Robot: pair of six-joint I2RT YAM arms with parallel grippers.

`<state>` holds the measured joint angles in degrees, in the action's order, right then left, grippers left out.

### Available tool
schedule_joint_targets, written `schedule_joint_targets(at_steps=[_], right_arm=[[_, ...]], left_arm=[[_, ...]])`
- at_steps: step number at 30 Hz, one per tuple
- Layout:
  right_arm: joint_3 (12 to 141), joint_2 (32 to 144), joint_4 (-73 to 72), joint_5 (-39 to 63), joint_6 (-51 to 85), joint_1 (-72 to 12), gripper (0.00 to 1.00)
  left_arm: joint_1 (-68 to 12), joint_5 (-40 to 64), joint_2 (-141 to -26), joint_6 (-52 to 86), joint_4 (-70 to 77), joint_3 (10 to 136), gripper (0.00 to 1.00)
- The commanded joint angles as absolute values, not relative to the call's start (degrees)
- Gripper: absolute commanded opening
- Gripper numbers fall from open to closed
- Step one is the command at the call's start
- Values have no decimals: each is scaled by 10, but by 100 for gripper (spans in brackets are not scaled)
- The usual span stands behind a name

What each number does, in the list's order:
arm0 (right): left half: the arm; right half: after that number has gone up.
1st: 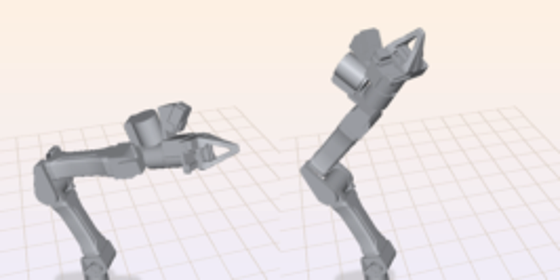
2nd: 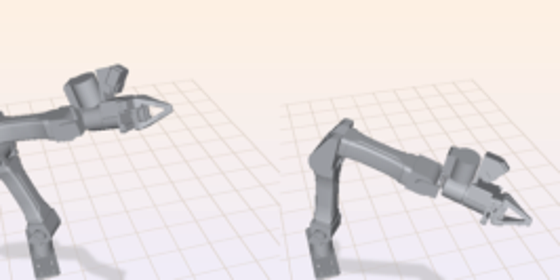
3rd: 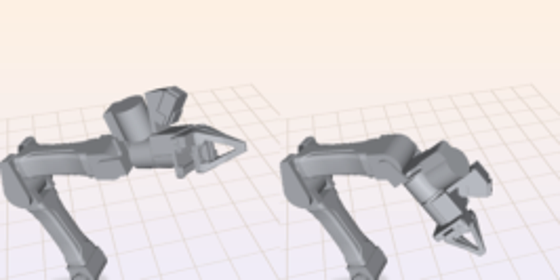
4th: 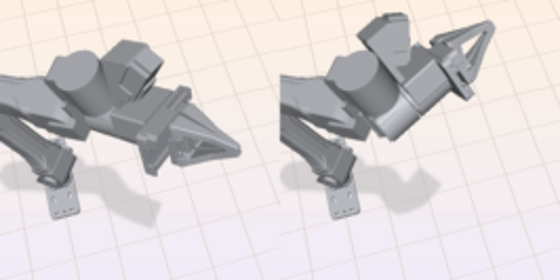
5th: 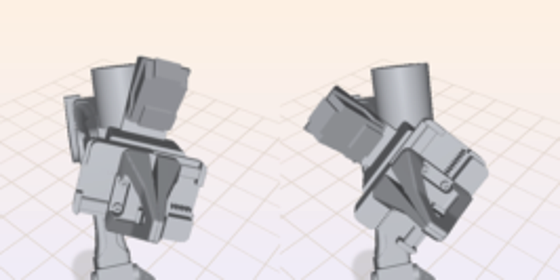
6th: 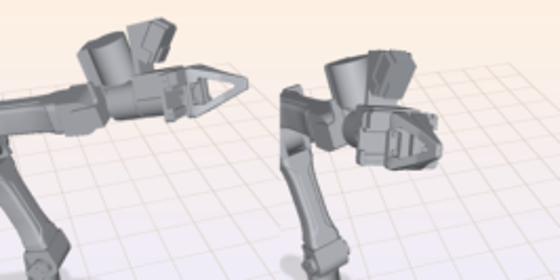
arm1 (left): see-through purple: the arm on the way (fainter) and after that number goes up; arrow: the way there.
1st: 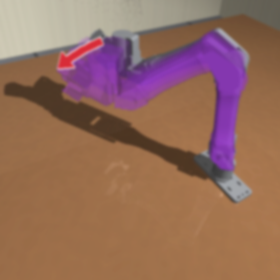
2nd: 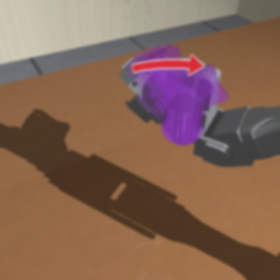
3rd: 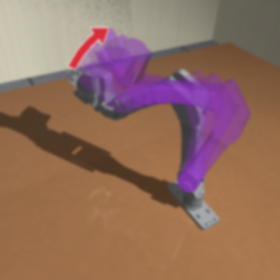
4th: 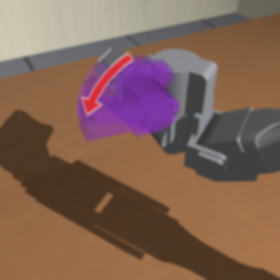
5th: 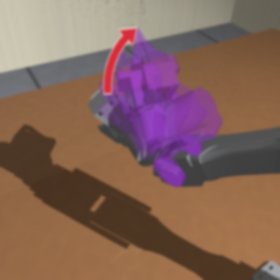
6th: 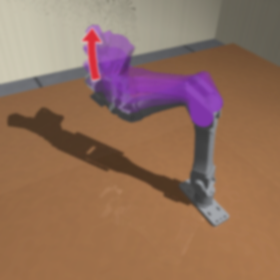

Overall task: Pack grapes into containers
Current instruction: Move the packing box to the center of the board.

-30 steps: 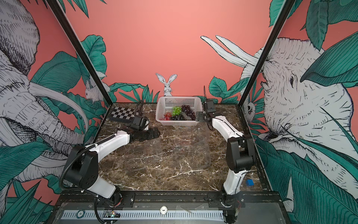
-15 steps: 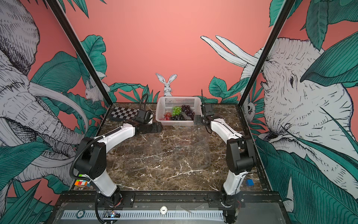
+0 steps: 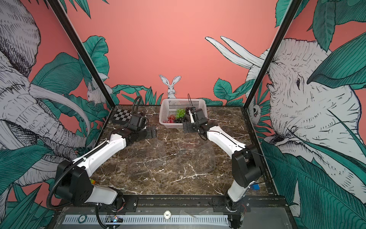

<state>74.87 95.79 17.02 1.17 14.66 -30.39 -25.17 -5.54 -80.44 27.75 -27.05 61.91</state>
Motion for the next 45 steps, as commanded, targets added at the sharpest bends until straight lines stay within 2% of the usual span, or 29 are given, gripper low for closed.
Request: schedule_joint_targets(at_steps=[1, 8, 19, 25, 31, 35, 39, 45], right_arm=[[767, 964, 166, 23, 145, -337, 94], [794, 990, 185, 15, 164, -441, 85], [868, 1080, 220, -3, 196, -549, 72], [907, 1132, 253, -51, 218, -559, 56], [908, 1157, 192, -50, 273, -561, 40], [947, 1193, 179, -57, 302, -560, 26], [974, 1224, 141, -50, 348, -559, 21], [1018, 1272, 100, -54, 419, -555, 7]], left_arm=[[-233, 14, -771, 339, -269, 564, 99], [-145, 109, -707, 418, -191, 464, 99], [-51, 202, -685, 483, -121, 410, 99], [-47, 203, -676, 477, -126, 405, 99], [-37, 197, -658, 465, -135, 404, 99], [-30, 193, -643, 466, -138, 409, 99], [-27, 195, -630, 463, -145, 417, 99], [-20, 187, -614, 457, -154, 427, 99]])
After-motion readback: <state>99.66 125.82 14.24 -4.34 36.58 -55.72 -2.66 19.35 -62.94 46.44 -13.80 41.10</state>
